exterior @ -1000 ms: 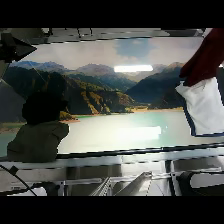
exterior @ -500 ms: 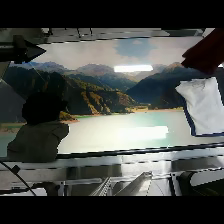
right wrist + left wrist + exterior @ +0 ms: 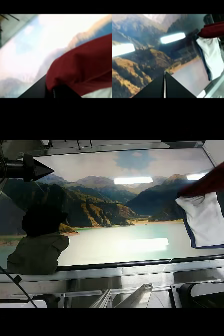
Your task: Fold the shirts.
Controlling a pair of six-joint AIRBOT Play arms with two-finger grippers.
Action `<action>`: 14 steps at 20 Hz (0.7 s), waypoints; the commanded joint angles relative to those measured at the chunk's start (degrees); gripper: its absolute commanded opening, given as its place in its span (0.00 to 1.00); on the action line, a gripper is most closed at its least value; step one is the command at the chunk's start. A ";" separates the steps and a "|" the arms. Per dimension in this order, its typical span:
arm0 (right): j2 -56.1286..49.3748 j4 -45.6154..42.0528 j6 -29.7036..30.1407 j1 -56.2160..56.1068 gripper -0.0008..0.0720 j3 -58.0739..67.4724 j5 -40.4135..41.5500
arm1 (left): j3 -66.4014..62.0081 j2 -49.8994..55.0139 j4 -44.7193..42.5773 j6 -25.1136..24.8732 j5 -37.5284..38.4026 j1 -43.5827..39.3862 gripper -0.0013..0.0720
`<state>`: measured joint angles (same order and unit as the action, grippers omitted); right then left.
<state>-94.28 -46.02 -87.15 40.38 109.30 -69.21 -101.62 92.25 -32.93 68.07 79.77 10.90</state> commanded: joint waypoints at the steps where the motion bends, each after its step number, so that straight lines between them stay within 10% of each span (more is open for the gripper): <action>1: 6.99 -4.76 -5.60 2.10 0.03 -10.01 -4.72 | 0.00 0.24 -0.04 -0.07 3.54 -0.04 0.04; 13: 38.18 -17.44 -7.80 12.59 0.04 -64.22 4.52 | 0.02 0.24 -0.02 -0.04 6.60 -0.04 0.04; 14: 38.14 -17.49 -7.48 13.31 0.21 -66.60 5.84 | 0.00 0.26 -0.04 -0.04 7.06 -0.04 0.04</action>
<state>-59.61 -62.61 -94.74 51.16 53.21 -68.40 -101.62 92.47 -32.95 68.05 85.47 10.90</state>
